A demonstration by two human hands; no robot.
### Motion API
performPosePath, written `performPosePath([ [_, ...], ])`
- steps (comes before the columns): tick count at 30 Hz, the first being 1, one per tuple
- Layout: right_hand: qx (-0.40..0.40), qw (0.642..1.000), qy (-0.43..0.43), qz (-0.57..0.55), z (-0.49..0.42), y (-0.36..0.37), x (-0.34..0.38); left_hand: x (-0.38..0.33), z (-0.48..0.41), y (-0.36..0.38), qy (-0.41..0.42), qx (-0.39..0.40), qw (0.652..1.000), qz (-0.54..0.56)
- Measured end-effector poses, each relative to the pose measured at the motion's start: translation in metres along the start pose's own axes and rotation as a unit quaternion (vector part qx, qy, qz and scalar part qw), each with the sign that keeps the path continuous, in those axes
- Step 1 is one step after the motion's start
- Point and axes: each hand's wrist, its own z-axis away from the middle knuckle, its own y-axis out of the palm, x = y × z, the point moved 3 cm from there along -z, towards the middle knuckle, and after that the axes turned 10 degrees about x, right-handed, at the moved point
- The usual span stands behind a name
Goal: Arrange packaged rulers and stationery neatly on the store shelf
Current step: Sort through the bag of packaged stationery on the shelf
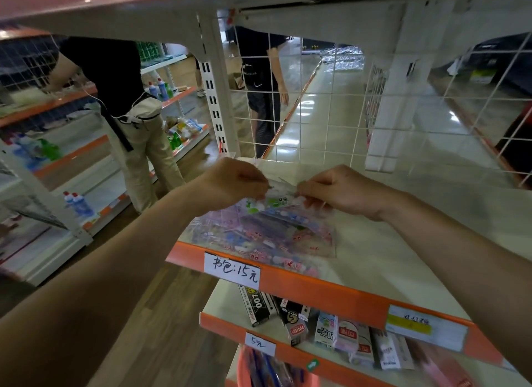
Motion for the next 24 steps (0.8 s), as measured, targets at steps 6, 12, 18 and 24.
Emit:
performPosePath([
  [6,-0.055,0.968,0.136,0.204,-0.028,-0.013,-0.035,0.026,0.011,-0.008,-0.056,0.008,0.997,-0.044],
  [12,-0.034,0.956,0.169,0.237,-0.064,0.003,-0.033,0.03,0.01,-0.005,-0.059,-0.002,0.992,-0.107],
  [18,0.025,0.918,0.254,0.304,-0.082,0.002,-0.018,0.048,0.005,-0.018,-0.099,-0.091,0.977,-0.165],
  [24,0.013,0.908,0.264,0.324,-0.092,0.001,-0.025,0.061,0.001,-0.02,-0.134,-0.087,0.97,-0.184],
])
